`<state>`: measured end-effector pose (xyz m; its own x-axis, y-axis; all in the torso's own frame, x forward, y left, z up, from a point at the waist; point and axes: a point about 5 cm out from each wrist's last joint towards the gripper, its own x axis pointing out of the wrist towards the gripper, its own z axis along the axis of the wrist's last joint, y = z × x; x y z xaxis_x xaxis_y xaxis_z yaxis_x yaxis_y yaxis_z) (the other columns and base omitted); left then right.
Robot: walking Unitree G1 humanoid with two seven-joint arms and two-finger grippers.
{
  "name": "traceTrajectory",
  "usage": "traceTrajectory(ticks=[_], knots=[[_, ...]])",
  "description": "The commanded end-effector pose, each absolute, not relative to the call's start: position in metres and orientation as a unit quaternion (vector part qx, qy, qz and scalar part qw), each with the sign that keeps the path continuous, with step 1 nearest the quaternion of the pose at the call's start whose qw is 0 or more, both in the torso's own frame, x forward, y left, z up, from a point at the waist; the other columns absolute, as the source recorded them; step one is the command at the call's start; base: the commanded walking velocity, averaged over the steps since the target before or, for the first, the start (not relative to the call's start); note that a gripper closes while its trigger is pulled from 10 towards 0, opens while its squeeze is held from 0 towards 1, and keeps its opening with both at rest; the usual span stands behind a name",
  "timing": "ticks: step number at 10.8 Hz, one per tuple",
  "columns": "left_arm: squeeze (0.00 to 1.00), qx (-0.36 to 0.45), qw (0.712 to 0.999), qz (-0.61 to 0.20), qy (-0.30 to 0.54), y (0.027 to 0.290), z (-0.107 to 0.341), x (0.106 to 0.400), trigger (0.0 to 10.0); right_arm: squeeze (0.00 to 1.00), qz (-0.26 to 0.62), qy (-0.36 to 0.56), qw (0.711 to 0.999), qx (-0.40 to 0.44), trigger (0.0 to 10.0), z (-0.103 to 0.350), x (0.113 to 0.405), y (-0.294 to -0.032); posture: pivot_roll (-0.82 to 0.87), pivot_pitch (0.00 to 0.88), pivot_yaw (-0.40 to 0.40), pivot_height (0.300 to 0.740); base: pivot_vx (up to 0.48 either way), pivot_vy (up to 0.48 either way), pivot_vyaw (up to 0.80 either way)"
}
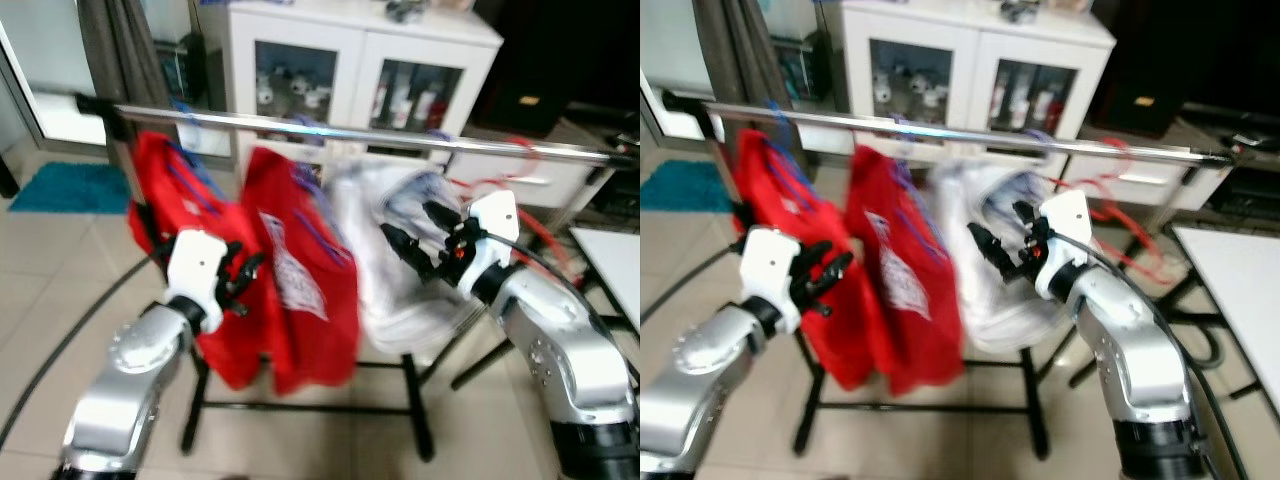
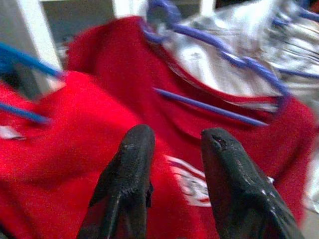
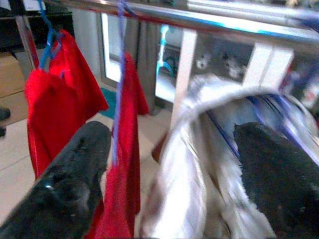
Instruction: Hang hanger
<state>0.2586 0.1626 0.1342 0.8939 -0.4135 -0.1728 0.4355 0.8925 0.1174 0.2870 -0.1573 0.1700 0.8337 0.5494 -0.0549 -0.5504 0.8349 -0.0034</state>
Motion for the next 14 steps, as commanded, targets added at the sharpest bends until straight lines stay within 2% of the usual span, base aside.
traceTrajectory(ticks=[1,5,6,7,10,12,14], knots=[[0.0,0.085,0.964,-0.244,0.063,0.154,0.138,0.258,10.0,1.0,0.285,0.017,0.958,-0.01,10.0,0.175,0.288,-0.162,0.1,0.0,-0.057,0.74,0.0,0.0,0.0],[0.0,0.09,0.959,-0.26,0.069,0.154,0.138,0.258,10.0,1.0,0.264,0.038,0.963,-0.039,10.0,0.169,0.308,-0.163,0.1,0.0,-0.054,0.74,0.0,0.0,0.0],[0.0,0.09,0.958,-0.263,0.07,0.154,0.138,0.258,10.0,0.74,0.261,0.046,0.963,-0.053,10.0,0.167,0.324,-0.16,0.1,0.0,-0.054,0.74,0.0,0.0,0.0],[0.0,0.091,0.956,-0.269,0.071,0.153,0.139,0.259,10.0,0.0,0.265,0.053,0.961,-0.06,10.0,0.166,0.335,-0.157,0.1,0.0,-0.055,0.74,0.0,0.0,0.0],[0.0,0.091,0.946,-0.303,0.076,0.149,0.141,0.257,10.0,0.0,0.307,0.077,0.945,-0.089,10.0,0.158,0.361,-0.145,0.11,0.0,-0.062,0.74,0.0,0.0,0.0],[0.0,0.088,0.943,-0.311,0.076,0.147,0.141,0.256,10.0,0.0,0.26,0.074,0.958,-0.098,10.0,0.165,0.379,-0.152,0.11,0.0,-0.062,0.74,0.0,0.0,0.0],[0.0,0.087,0.942,-0.315,0.079,0.146,0.14,0.254,10.0,0.0,0.259,0.066,0.959,-0.095,10.0,0.171,0.385,-0.156,0.11,0.0,-0.07,0.74,0.0,0.0,0.0]])
